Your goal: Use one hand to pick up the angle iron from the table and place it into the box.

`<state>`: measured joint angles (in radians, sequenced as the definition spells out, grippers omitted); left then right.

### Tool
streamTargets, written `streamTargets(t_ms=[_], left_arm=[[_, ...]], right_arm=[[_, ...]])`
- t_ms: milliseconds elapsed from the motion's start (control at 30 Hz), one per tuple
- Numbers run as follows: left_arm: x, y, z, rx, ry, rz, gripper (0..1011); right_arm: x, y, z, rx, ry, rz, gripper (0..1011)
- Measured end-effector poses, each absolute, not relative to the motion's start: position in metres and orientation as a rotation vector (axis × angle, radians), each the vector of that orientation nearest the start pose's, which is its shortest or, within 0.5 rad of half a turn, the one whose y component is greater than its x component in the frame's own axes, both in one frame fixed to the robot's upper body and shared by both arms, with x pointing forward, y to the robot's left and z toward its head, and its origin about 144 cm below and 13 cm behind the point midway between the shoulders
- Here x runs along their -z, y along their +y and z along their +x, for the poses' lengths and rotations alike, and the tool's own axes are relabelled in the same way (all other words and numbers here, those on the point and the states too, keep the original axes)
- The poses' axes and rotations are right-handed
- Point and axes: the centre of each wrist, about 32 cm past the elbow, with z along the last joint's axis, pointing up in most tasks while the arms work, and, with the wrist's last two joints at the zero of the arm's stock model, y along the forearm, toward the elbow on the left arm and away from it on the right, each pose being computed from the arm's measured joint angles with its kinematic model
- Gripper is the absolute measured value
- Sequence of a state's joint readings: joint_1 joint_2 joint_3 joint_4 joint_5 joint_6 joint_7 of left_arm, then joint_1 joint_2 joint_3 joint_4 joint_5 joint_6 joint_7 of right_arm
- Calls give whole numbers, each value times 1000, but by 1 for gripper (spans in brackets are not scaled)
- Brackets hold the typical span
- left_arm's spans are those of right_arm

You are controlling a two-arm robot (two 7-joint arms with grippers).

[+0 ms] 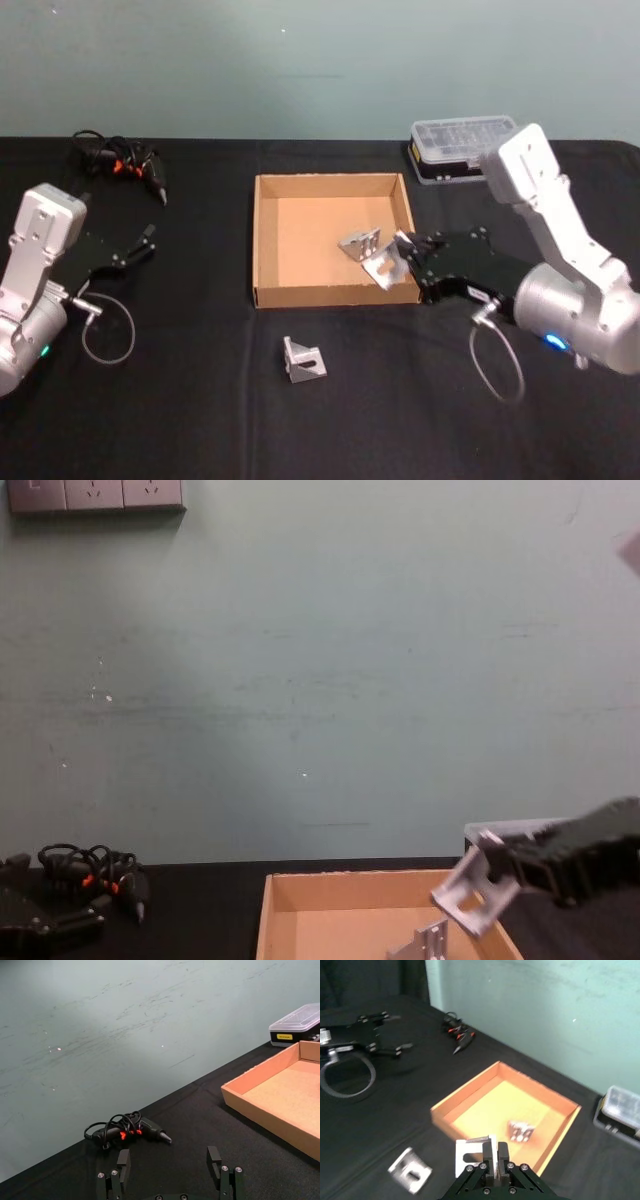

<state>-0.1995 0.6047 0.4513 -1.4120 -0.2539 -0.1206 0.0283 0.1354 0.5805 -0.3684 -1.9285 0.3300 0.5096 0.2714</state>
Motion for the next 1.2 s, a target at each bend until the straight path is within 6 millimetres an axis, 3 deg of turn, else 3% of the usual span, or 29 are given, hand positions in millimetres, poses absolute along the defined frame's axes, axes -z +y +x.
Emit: streamTargets(t_ms=[333,700,900,1200], left_arm=[[-1140,310,489,-1248,-285,304,1000],[-1140,310,489,-1248,-285,304,1000],[-1140,310,489,-1248,-285,304,1000],[-1140,310,489,-1248,-285,304,1000]], right_arm=[[-1257,-212,491,917,-74,-397,57],[-1239,-176,536,884,-10,-435,57],[-1229,-159,550,874,1,-470,57],[-1218,-150,562,873,6,-513,57]])
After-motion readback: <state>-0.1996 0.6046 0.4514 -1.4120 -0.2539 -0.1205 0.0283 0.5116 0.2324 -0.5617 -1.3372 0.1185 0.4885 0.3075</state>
